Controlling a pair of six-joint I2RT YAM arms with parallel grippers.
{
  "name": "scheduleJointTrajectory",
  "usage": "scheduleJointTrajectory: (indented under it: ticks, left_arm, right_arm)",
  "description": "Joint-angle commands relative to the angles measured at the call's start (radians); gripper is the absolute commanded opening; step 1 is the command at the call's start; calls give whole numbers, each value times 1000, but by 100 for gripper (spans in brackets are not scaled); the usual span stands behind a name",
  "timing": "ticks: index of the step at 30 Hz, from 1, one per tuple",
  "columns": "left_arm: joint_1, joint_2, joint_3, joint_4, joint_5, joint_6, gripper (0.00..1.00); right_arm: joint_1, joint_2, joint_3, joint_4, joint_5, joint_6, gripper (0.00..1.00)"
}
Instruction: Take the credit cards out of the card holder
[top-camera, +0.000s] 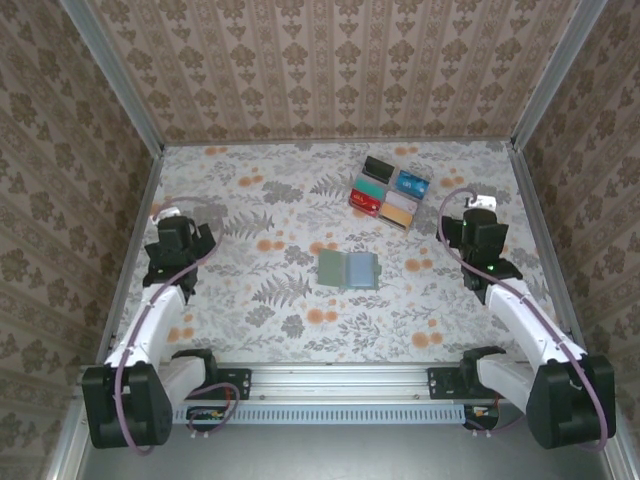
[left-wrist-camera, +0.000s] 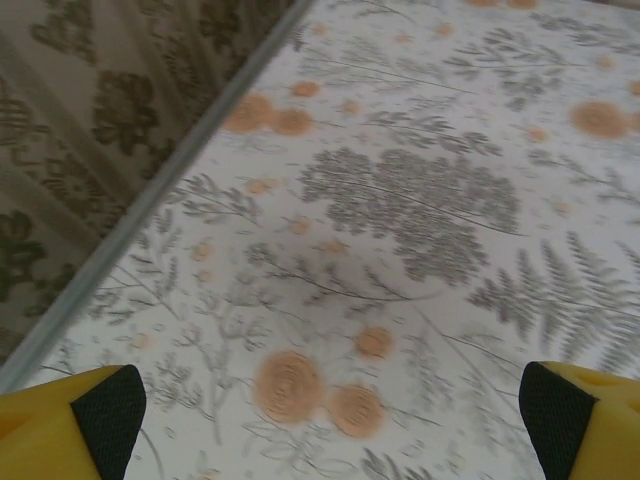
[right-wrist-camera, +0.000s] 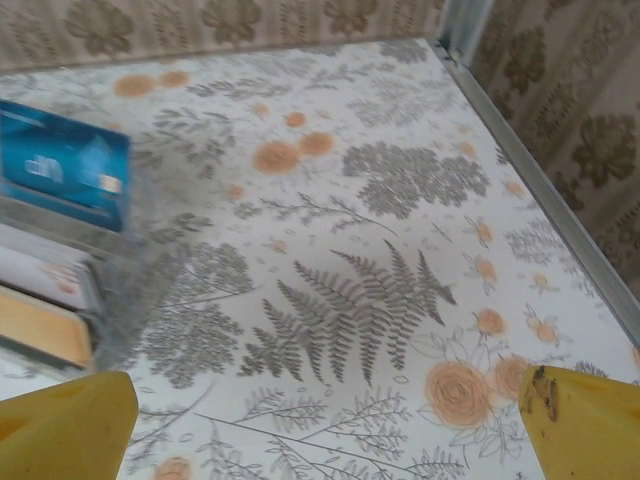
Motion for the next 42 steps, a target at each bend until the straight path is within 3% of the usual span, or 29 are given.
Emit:
scheduleJointTrajectory:
  ticks: [1, 8, 14, 24, 29, 34, 42]
  left_arm:
    - [10, 38, -69, 255, -85, 98, 100]
    - [13, 138, -213, 667, 85, 210, 100]
    - [30, 233, -299, 944, 257, 209, 100]
    - [27, 389, -313, 1105, 354, 250, 100]
    - [-4, 512, -286, 1168, 331, 286, 100]
    - [-66, 520, -185, 996, 141, 290, 100]
    - [-42, 514, -178, 966, 142, 259, 100]
  right_arm:
    - [-3, 47, -82, 243, 93, 17, 100]
    - [-2, 203, -195, 617, 19, -56, 100]
    - [-6, 322, -184, 751, -51, -96, 100]
    - [-6, 452, -212, 912, -115, -116, 100]
    - [-5, 487, -220, 957, -113, -118, 100]
    - [-13, 490, -187, 897, -119, -109, 100]
    - [-25, 489, -178, 879, -137, -98, 100]
